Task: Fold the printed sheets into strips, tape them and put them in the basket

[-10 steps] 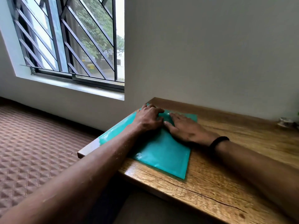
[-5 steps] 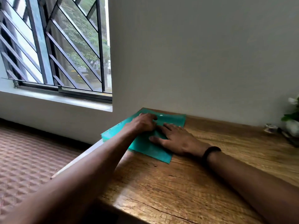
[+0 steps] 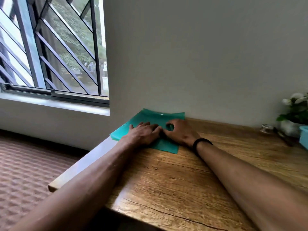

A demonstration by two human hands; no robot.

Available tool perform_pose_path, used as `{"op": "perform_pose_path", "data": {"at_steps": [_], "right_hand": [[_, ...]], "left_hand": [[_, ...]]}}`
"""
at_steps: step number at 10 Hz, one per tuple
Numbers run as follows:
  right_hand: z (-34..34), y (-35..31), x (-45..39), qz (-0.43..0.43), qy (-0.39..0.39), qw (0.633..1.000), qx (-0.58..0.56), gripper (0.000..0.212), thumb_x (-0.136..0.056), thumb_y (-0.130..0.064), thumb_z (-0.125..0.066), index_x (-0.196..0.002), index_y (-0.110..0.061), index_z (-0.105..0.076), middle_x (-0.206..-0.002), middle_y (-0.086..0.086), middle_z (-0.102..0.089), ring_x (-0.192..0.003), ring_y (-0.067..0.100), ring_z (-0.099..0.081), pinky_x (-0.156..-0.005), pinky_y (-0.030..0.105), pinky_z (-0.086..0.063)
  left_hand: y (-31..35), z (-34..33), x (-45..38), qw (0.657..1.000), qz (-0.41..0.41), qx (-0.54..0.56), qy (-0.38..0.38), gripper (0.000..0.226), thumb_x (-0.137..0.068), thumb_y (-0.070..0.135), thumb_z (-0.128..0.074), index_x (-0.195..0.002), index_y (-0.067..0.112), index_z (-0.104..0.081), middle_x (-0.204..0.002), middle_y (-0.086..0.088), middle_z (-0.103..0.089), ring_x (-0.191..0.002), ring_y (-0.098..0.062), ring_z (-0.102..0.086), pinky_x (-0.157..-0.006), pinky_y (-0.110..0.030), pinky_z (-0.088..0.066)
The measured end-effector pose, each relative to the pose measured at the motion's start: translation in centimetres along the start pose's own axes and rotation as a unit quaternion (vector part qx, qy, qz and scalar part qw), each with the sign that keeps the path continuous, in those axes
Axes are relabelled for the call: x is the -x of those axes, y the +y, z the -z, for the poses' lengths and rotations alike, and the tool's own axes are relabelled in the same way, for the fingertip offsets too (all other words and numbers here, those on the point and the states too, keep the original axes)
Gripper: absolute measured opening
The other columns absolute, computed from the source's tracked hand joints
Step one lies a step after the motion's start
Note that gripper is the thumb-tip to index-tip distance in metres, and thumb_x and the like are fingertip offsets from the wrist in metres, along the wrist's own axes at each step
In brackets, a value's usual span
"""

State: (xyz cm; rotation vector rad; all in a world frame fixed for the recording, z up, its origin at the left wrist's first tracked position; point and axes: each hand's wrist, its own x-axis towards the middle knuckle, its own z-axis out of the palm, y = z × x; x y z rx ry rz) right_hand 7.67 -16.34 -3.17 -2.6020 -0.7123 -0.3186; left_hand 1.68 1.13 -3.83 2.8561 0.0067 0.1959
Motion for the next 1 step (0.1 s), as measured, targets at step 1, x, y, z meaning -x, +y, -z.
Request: {"op": "perform_pose_path", "data": {"at_steps": [1], "right_hand": [[-0.44,0.32,1.23,-0.031,0.046,0.998,-0.019,0.06,-0.09,-0.065,-0.055,-0.12,-0.015,-0.071,-0.123,0.006,-0.071,-0.108,0.021,-0.064,-0.09,0.031,-0.051]], "left_hand": [[0.22,0.09,0.58,1.0,-0.008,0.008,0.024,0.054,-0.106,0.061,-0.026,-0.148,0.037,-0.05,-0.162,-0.002,-0.043,-0.153,-0.022,-0.032,-0.123,-0.06,-0.016]]}}
